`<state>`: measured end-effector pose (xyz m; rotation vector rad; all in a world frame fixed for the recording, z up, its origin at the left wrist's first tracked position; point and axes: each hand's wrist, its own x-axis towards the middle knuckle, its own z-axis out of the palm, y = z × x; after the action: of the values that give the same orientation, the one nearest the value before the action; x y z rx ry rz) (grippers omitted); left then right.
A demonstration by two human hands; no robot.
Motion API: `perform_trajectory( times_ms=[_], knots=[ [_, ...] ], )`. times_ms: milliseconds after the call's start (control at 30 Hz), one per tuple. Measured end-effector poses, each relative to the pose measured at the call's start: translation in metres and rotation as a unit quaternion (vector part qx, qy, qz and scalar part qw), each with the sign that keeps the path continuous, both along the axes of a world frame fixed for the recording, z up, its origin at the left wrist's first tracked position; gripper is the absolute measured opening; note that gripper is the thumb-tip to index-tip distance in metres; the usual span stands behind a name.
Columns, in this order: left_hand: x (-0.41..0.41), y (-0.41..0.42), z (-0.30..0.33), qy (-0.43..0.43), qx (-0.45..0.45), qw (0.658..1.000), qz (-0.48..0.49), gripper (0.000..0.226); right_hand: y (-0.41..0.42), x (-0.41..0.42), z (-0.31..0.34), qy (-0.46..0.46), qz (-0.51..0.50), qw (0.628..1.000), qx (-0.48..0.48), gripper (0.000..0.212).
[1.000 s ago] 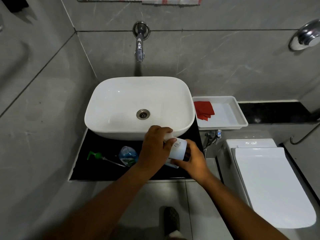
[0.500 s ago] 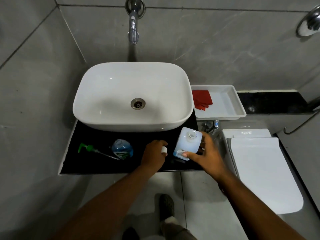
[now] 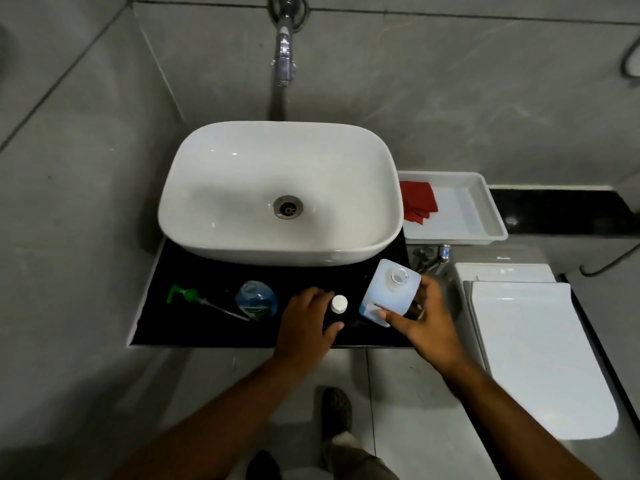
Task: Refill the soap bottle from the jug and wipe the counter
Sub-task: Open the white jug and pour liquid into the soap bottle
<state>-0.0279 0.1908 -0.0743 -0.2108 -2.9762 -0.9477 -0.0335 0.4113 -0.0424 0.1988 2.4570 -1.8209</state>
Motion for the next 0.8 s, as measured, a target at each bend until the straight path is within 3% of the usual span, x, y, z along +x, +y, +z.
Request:
perform_trajectory(
  times_ms=[133, 233, 333, 400, 533, 633, 800],
  knots=[
    [0.04, -0.026, 0.0, -0.005, 0.108, 0.993, 0.051, 0.042, -0.015, -0.001, 0.006, 0.014, 0.004, 1.0, 0.015, 0.076],
    [0.057, -0.051, 0.005, -0.012, 0.189, 0.97, 0.153, 0.032, -0.035, -0.004, 0.018, 0.036, 0.015, 0.999, 0.035, 0.076],
    [0.052, -0.075, 0.014, -0.005, 0.235, 0.934, 0.268, 0.041, -0.058, -0.006, 0.032, 0.062, 0.045, 0.996, 0.037, 0.075],
    [0.042, -0.091, 0.021, 0.011, 0.249, 0.923, 0.293, 0.054, -0.075, -0.007, 0.04, 0.08, 0.073, 0.993, 0.044, 0.072],
    [0.011, -0.117, 0.03, -0.038, 0.279, 0.936, 0.213, 0.071, -0.1, -0.011, 0.054, 0.109, 0.13, 0.982, 0.083, 0.07],
    [-0.004, -0.125, 0.031, -0.092, 0.306, 0.937, 0.143, 0.062, -0.107, -0.015, 0.062, 0.121, 0.166, 0.972, 0.115, 0.07],
    [-0.007, -0.112, 0.026, -0.138, 0.4, 0.899, 0.115, 0.048, -0.105, -0.018, 0.071, 0.15, 0.2, 0.956, 0.155, 0.069]
  ],
)
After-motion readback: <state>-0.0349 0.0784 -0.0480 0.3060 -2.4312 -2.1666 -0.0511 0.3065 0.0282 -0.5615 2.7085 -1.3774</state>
